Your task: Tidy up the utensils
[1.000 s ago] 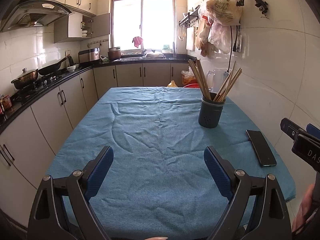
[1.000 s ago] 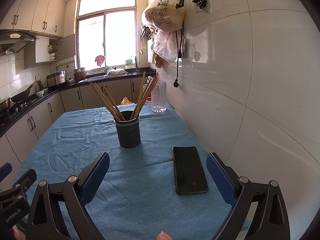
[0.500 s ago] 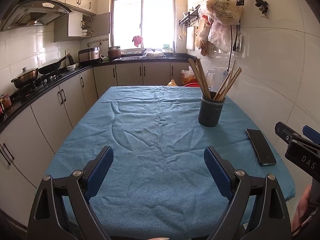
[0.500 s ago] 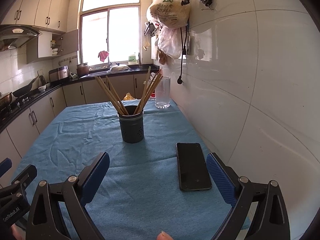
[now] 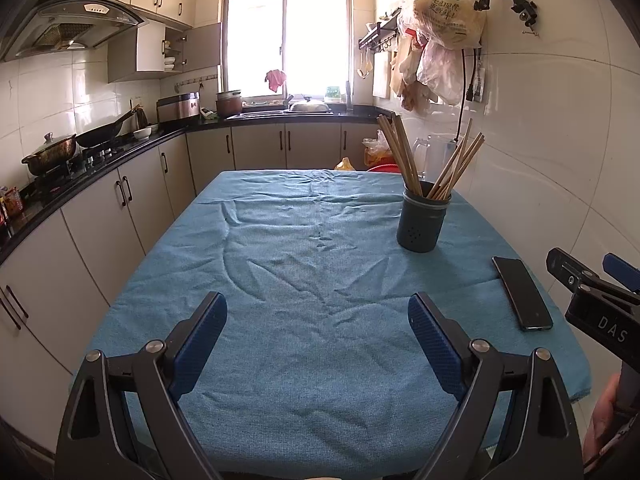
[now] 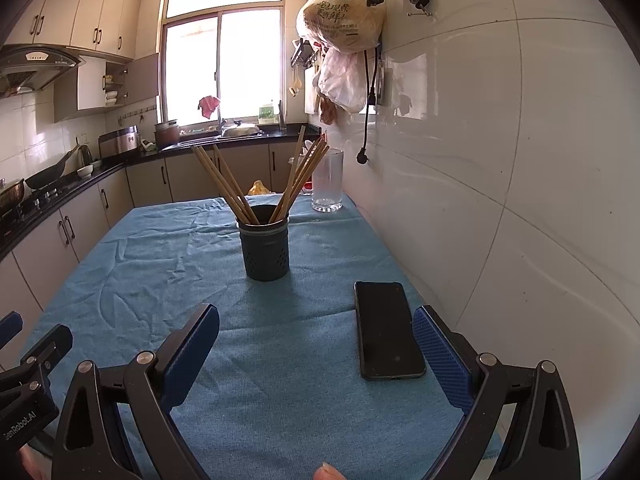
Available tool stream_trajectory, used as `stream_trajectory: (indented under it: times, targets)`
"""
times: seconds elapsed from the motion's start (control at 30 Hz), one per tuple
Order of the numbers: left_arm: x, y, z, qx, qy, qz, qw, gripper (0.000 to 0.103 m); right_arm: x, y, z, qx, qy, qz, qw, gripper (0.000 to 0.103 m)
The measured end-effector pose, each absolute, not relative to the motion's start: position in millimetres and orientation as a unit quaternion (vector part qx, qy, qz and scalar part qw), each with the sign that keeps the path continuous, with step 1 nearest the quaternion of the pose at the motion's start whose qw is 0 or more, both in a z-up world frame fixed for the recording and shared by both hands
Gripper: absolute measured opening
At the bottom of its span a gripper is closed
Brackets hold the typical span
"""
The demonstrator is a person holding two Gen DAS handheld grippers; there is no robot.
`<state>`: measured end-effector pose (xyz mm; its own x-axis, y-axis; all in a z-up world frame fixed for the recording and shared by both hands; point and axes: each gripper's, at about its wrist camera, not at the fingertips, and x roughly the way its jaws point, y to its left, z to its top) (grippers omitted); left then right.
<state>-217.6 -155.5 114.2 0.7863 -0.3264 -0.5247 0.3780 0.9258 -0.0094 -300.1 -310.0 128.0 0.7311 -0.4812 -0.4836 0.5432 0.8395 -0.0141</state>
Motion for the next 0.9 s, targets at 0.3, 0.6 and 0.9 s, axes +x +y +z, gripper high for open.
stream_trajectory:
  times: [0.3,0.6,0.9]
  targets:
    - [-215.7,-155.1,112.3,0.049,0.271,-0.188,0.943,0.091,-297.9,-310.5,126.9,0.063,0.246,-0.274,0.928,0.099]
    - [-214.3,-154.2,109.9,0.048,0.271,-0.183,0.944,0.091,-297.9,-309.5,123.2,0.062,0.249,-0.274,0.927,0.099]
    - [-213.9,-154.6,108.6,0.052,0.273,-0.185,0.943,0.091,-295.5,-309.2,120.1,0.061,0.254,-0.272,0.926,0.099]
